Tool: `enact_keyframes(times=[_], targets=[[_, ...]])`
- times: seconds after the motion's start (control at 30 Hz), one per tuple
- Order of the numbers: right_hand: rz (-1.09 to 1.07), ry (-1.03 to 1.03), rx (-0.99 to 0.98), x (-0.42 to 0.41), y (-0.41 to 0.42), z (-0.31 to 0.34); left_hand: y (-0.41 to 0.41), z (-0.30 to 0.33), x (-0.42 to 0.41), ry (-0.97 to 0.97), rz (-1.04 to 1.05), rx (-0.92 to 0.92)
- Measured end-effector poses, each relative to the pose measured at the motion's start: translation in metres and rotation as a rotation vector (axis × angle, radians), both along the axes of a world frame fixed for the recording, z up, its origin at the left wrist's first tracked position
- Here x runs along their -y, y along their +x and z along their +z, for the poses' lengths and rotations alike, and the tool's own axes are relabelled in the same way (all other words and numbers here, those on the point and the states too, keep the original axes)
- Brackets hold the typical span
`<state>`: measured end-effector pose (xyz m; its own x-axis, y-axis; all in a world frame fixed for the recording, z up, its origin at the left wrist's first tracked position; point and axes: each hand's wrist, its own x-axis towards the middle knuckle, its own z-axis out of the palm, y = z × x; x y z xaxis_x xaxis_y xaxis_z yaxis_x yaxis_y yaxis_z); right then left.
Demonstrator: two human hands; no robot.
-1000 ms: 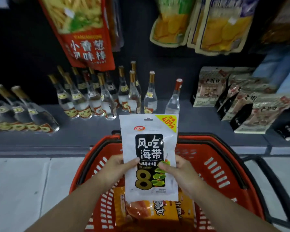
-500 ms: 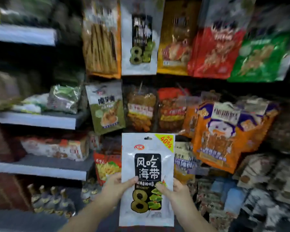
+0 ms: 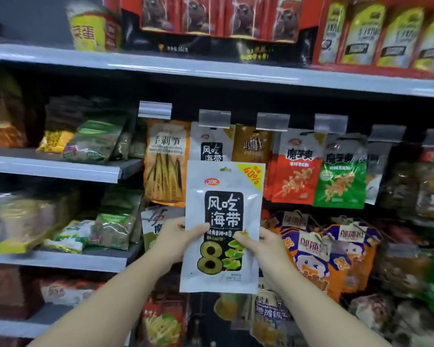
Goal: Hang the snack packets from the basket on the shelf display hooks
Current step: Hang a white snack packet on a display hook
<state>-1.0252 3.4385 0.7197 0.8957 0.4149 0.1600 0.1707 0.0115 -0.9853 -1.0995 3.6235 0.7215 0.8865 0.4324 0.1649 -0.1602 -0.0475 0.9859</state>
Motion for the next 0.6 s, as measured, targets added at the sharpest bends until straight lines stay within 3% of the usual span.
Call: enact_keyframes(times=[0.43,0.6], targets=[[-0.215,0.127,0.025,-0.081,0.037,0.036,0.058,0.041,-0.065,0.066,-0.016,0.027],[-0.225,0.123,0.09,-0.093,0.062,0.057,0.087,0.055,-0.079,-0.01,-0.032,0.054]])
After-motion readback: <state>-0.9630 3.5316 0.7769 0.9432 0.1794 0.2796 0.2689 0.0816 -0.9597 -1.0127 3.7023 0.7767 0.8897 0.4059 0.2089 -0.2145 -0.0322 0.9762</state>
